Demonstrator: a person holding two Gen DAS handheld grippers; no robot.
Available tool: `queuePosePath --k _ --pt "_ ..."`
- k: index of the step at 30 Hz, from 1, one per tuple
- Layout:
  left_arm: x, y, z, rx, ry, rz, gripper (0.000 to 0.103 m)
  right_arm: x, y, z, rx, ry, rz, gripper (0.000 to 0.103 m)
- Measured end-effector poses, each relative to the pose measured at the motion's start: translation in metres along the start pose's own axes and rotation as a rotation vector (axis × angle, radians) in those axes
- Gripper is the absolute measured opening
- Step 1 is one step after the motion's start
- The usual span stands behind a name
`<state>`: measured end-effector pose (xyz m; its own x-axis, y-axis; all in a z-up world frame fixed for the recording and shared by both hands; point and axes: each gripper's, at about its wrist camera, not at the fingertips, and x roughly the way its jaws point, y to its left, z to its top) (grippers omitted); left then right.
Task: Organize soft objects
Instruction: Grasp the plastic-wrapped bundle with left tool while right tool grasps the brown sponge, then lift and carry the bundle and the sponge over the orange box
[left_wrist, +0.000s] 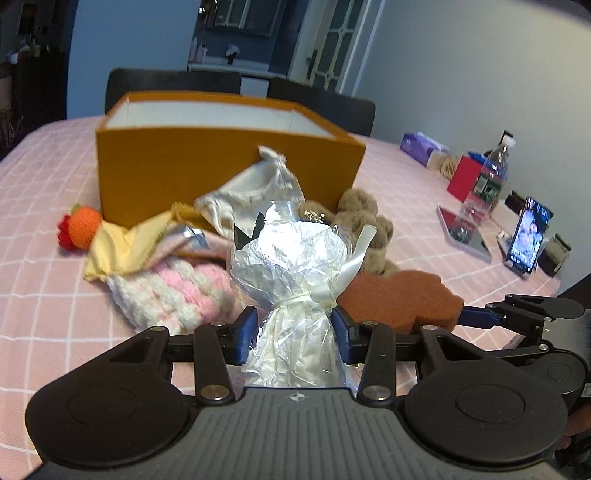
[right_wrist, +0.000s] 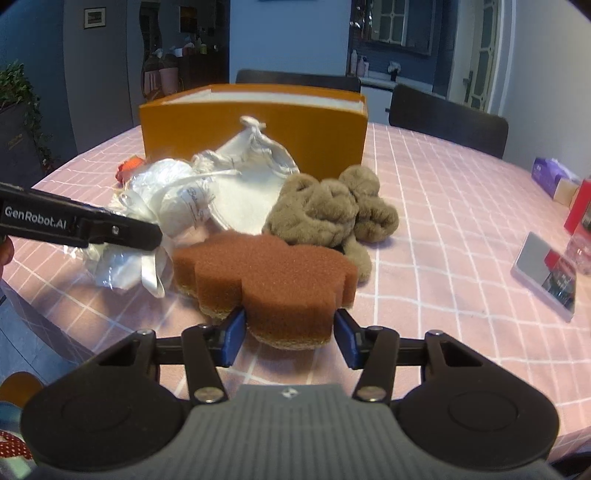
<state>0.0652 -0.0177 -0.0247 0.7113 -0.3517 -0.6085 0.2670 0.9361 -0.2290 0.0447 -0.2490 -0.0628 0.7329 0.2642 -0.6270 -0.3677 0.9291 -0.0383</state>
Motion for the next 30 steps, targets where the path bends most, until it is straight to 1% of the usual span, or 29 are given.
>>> queuePosePath --k 5,8,12,16,19,24,27,30 --pt "-0.017 0.006 0.008 -0.012 -0.044 -0.002 0.049 -0.011 -0.001 0.012 -0.014 -0.034 0.013 0.05" --pt "-0.024 0.007 0.013 0.001 -0.064 0.014 0.049 -0.016 0.001 0.02 -0.025 -0.051 0.017 0.049" --pt "-0.033 0.008 0.02 0.018 -0.083 0.013 0.049 -0.025 0.004 0.032 -0.062 -0.087 0.004 0.049" --pt "-0.044 0.009 0.032 0.06 -0.121 0.028 0.049 -0.037 0.004 0.049 -0.084 -0.132 0.003 0.049" --pt "-0.052 0.01 0.046 0.092 -0.156 0.038 0.049 -0.046 0.002 0.068 -0.099 -0.181 -0.007 0.049" --pt "-0.058 0.015 0.073 0.117 -0.217 0.07 0.049 -0.05 0.0 0.104 -0.13 -0.257 -0.031 0.049" --pt "-0.053 0.02 0.093 0.117 -0.22 0.06 0.049 -0.048 -0.003 0.131 -0.139 -0.276 -0.041 0.049" --pt "-0.047 0.022 0.117 0.139 -0.221 0.059 0.049 -0.042 -0.006 0.163 -0.15 -0.269 -0.036 0.049"
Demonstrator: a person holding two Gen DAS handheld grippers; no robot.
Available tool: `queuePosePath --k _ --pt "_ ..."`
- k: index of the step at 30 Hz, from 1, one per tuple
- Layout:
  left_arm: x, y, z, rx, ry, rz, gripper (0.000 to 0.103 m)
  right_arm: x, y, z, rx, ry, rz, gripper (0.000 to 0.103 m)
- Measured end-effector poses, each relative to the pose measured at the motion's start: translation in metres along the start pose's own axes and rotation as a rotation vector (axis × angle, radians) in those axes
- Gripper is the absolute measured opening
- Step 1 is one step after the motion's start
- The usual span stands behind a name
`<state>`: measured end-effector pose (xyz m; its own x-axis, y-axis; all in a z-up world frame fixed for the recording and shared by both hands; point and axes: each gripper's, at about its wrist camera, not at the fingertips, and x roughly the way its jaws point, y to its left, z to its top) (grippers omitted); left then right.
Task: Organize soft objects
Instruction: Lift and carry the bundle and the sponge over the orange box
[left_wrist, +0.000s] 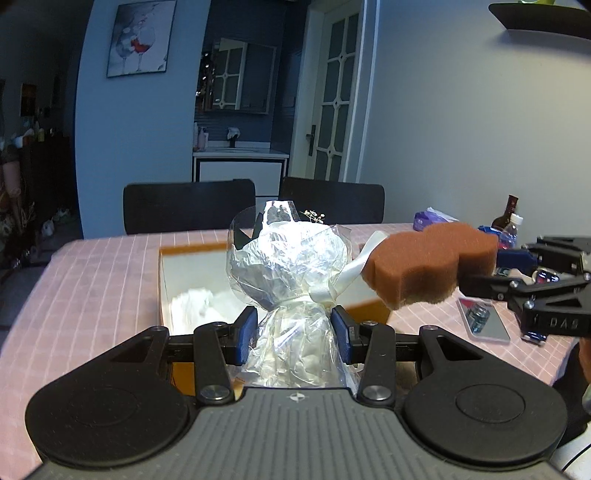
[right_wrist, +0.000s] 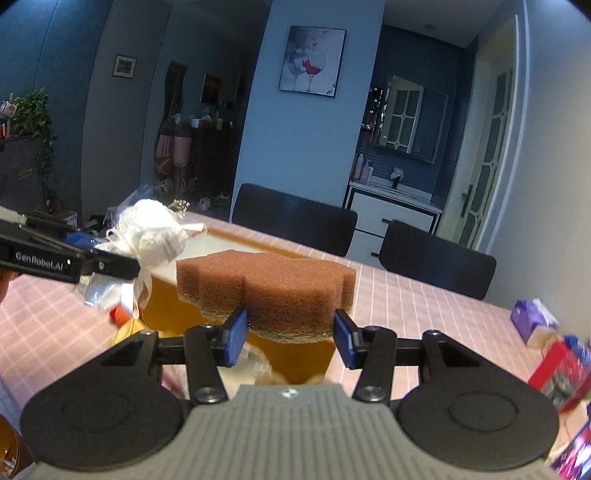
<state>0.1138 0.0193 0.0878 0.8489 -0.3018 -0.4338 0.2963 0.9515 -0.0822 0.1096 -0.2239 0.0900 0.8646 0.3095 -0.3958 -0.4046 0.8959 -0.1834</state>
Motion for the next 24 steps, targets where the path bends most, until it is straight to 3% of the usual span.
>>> queuePosePath --k 5,10,15,24 --pt "0.03 0.007 0.033 0.008 0.036 -0.031 0.049 0.033 -0.006 0.04 -0.062 0.051 0.0 0.049" --pt "0.072 0.011 0.051 0.021 0.108 -0.022 0.049 0.083 -0.014 0.059 -0.151 0.118 -0.014 0.049" --pt "0.129 0.026 0.058 -0.031 0.233 -0.031 0.049 0.138 -0.025 0.057 -0.177 0.205 0.0 0.049" --pt "0.215 0.053 0.051 -0.112 0.401 0.01 0.049 0.215 -0.027 0.037 -0.223 0.264 0.037 0.049"
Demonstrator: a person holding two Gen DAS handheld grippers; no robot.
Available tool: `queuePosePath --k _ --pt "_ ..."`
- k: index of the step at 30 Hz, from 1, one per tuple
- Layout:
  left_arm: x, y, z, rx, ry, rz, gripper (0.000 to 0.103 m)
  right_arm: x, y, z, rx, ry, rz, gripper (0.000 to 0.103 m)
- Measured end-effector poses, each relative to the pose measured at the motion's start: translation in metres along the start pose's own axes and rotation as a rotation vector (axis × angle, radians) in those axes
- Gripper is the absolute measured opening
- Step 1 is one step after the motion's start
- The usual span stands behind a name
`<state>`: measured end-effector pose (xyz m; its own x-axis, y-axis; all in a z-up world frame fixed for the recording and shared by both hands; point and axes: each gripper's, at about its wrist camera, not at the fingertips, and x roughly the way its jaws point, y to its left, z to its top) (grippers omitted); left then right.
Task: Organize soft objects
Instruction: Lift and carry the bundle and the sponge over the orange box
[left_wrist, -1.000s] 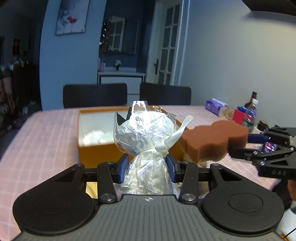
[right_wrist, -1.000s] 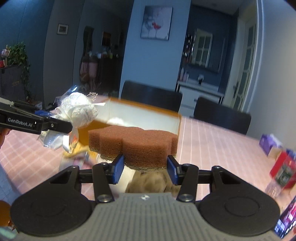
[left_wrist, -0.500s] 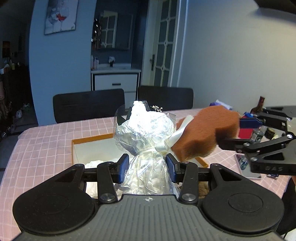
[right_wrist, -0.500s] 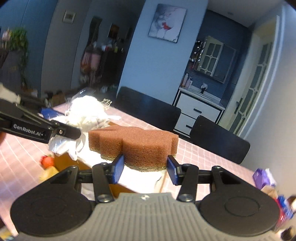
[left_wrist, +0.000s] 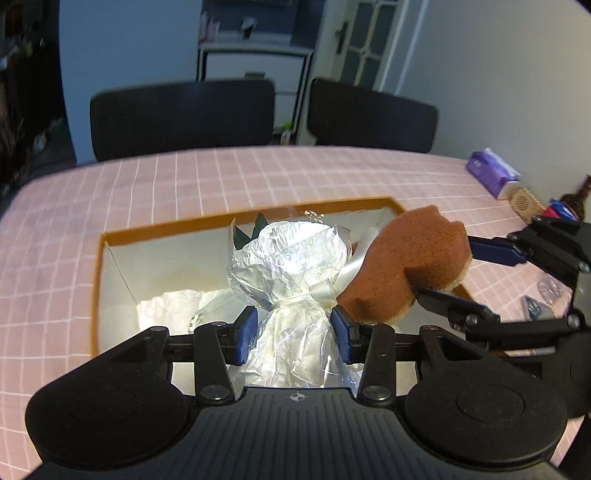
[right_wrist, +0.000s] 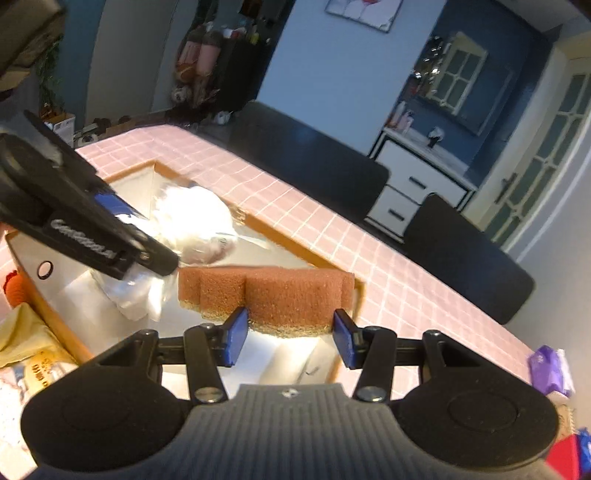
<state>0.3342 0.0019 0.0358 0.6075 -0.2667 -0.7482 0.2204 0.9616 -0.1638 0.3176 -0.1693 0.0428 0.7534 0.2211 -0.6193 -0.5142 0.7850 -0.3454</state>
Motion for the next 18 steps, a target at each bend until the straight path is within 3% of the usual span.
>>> queuePosePath --k 5,18 --pt "0.025 0.007 0.009 -0.007 0.047 0.012 0.049 0.025 0.001 0.006 -0.075 0.017 0.008 0.049" --pt "0.059 0.007 0.017 -0.016 0.109 0.029 0.05 0.058 0.0 0.01 -0.12 0.078 0.025 0.049"
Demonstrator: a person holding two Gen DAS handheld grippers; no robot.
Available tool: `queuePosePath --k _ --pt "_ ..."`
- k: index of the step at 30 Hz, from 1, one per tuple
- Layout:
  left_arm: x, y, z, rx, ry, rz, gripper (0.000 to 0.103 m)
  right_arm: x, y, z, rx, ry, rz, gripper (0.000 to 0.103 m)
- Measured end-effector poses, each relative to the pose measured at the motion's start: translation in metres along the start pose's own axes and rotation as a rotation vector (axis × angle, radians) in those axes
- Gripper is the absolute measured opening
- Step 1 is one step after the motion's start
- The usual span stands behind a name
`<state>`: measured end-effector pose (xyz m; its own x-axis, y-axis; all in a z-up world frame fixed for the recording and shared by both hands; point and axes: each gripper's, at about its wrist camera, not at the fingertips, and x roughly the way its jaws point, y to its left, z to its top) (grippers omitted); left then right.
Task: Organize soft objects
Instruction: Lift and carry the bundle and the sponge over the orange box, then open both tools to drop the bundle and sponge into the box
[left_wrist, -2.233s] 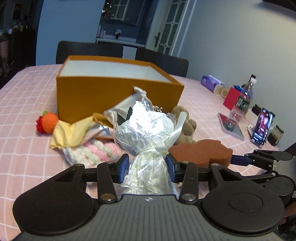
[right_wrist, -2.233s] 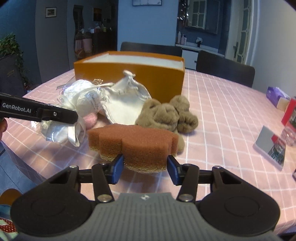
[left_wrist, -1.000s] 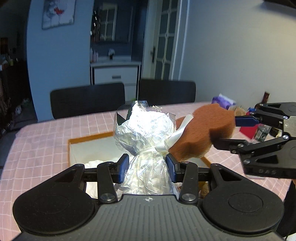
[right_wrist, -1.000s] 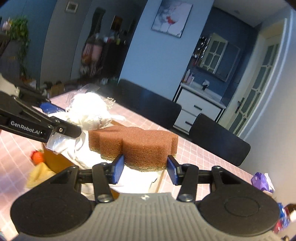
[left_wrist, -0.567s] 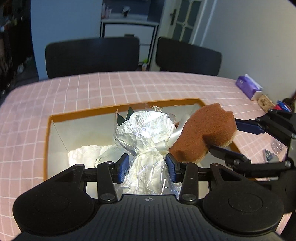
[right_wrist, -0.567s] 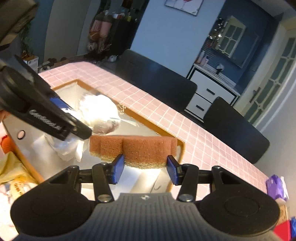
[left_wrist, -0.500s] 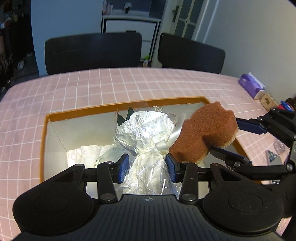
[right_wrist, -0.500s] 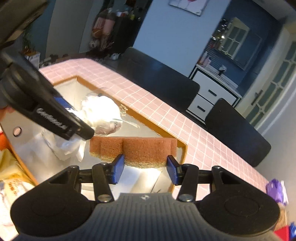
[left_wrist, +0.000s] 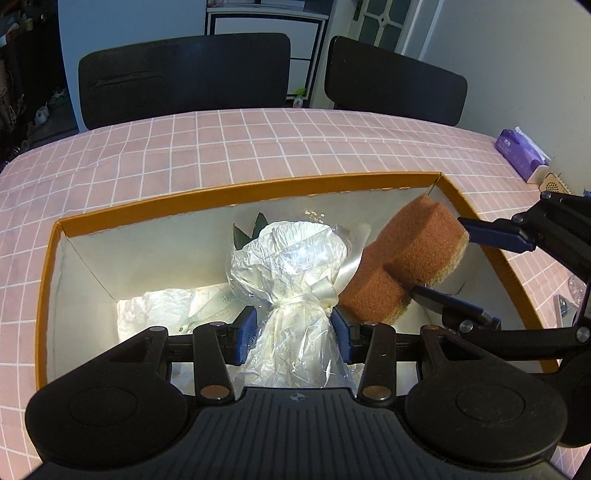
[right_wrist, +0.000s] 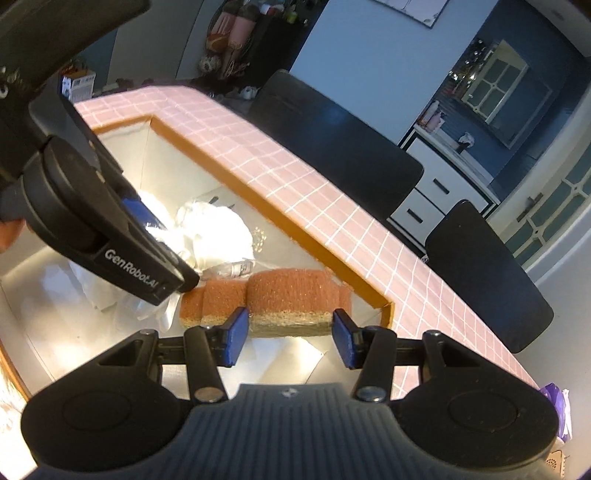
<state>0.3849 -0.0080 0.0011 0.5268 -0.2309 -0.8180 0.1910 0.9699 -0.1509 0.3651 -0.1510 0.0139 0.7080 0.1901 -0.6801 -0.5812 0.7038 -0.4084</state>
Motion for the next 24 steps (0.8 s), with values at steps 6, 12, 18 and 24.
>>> queuePosePath --k 6,12,18,24 --pt "-0.001 0.0 -0.002 0.016 0.006 0.001 0.058 0.003 -0.003 0.004 0.01 0.022 0.003 0.05" --pt "-0.012 0.008 -0.006 -0.008 -0.027 -0.003 0.067 -0.003 0.001 0.002 -0.006 0.01 -0.028 0.063" --pt "-0.025 0.01 -0.007 -0.019 -0.057 0.003 0.068 -0.008 0.003 0.003 -0.015 0.008 -0.048 0.064" --pt "-0.039 0.008 -0.01 -0.004 -0.076 0.012 0.068 -0.014 0.004 0.005 -0.008 0.003 -0.071 0.069"
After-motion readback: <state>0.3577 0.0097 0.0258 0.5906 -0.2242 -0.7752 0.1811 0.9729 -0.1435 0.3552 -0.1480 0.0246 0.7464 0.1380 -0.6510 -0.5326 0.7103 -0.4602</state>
